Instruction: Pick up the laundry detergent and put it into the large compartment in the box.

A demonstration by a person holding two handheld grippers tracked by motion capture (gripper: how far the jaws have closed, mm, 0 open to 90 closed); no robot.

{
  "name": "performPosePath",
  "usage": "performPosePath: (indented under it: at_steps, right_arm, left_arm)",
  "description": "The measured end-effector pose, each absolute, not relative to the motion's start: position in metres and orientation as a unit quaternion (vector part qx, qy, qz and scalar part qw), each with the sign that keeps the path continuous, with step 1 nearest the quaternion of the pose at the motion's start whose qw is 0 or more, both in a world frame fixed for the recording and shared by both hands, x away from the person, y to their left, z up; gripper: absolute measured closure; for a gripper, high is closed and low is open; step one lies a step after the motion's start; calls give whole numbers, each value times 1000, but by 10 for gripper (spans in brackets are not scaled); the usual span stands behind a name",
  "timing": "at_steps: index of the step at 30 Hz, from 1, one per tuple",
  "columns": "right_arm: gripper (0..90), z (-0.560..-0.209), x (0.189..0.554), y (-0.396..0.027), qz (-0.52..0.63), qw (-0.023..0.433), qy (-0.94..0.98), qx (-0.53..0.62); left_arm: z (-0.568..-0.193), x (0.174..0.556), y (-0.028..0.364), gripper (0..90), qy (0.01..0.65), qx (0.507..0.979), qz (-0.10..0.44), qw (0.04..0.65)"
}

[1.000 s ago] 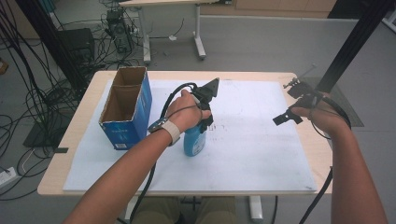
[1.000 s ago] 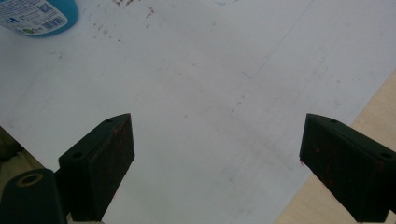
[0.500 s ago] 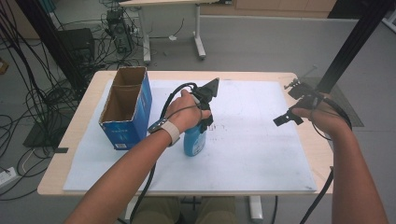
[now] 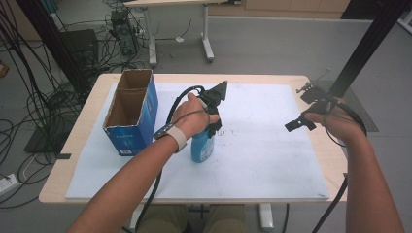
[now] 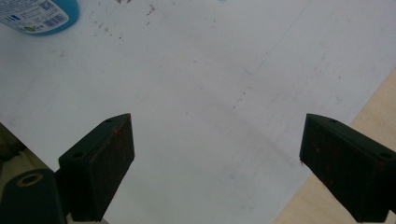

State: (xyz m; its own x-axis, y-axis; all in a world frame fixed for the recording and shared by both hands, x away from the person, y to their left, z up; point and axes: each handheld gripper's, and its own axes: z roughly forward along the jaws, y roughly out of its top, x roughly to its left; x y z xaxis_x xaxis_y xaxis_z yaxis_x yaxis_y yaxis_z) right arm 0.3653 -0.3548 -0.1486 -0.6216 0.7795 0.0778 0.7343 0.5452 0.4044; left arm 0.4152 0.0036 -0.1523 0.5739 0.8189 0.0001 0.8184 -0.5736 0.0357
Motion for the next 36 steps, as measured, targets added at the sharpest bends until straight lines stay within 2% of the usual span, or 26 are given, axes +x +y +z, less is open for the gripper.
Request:
performPosePath:
  at_steps: [18,36]
  right_arm:
    - [100,-142,363,-352,204,60,878,429]
    - [100,-131,364,-338,199,67,883,419]
  left_arm:
    - [-133,411,12,383,471,882,3,16]
    - [-67,402,38,383,508,861,21,29]
